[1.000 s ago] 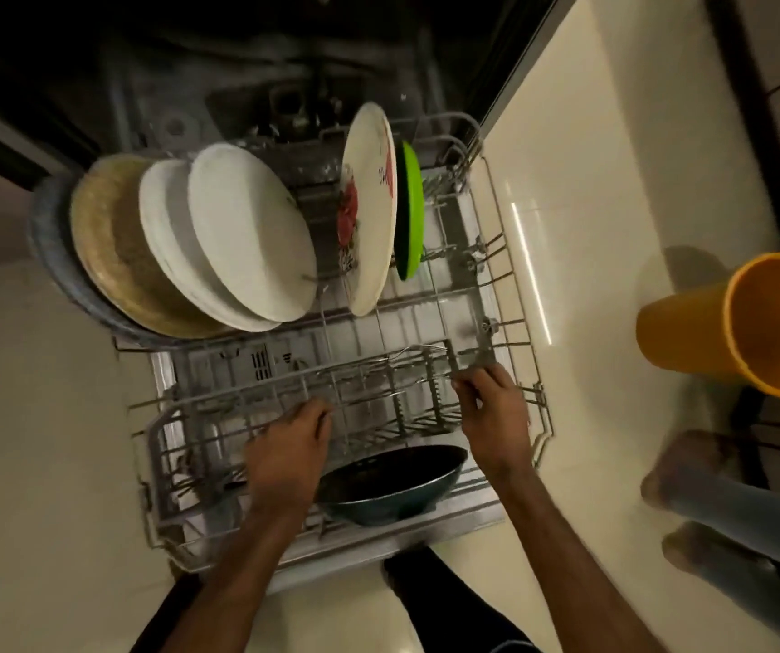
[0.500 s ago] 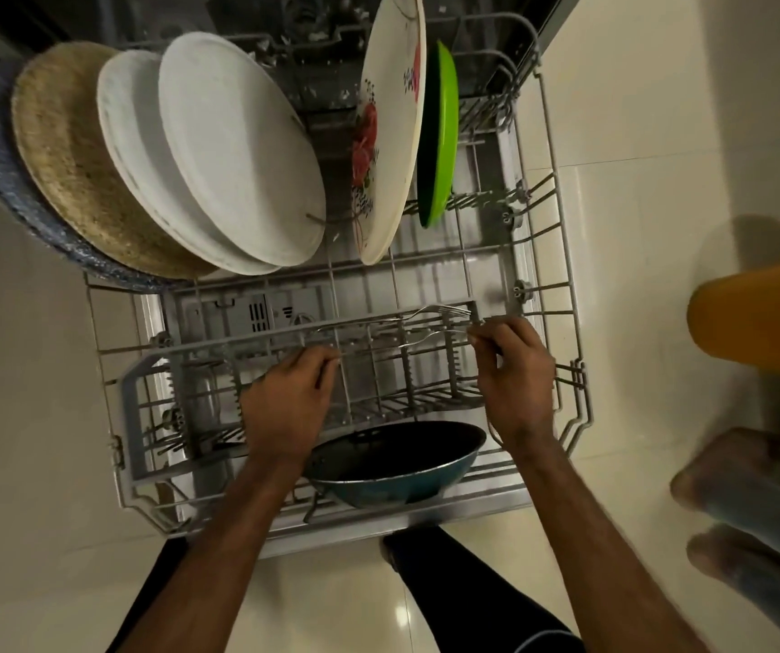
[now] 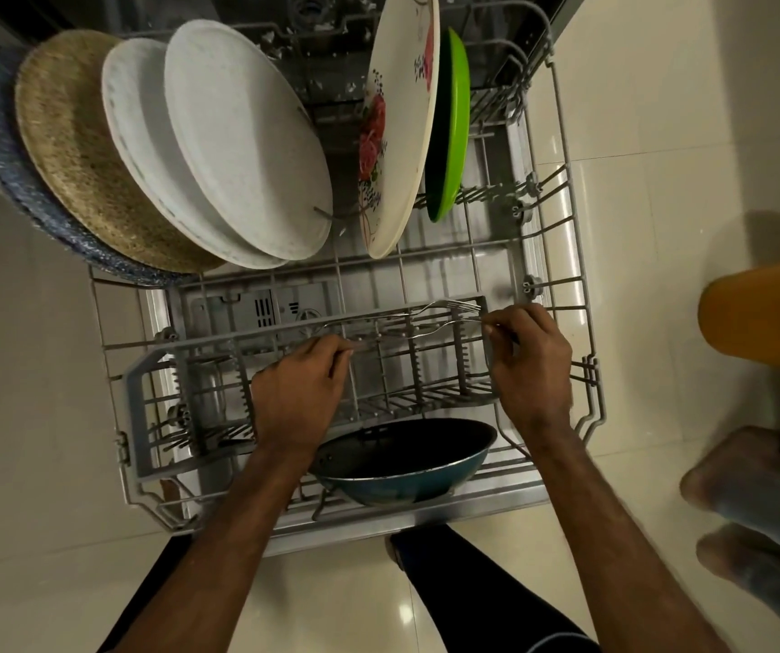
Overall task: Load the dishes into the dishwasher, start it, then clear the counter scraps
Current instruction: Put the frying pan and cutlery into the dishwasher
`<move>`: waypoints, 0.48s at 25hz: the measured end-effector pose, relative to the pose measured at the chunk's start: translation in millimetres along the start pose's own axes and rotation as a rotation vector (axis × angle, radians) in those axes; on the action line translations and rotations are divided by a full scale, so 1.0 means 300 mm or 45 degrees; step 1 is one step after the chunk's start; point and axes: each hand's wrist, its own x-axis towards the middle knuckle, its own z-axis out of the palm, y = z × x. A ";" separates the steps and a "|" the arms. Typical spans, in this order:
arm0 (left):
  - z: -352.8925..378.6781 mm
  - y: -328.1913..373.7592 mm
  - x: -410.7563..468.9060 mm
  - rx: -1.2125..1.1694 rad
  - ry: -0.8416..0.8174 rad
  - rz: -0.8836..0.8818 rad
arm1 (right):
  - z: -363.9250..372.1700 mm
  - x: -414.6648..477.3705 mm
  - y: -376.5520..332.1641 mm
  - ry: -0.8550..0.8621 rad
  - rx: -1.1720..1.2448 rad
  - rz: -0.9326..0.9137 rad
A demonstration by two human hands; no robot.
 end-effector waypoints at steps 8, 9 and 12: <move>0.006 -0.002 0.027 0.169 -0.112 0.055 | 0.007 -0.004 -0.023 -0.019 -0.055 0.054; 0.005 -0.004 0.031 0.178 -0.107 0.079 | 0.007 -0.003 -0.024 -0.015 -0.050 0.050; 0.001 -0.004 0.030 0.177 -0.091 0.127 | 0.000 -0.012 -0.023 -0.009 -0.068 0.032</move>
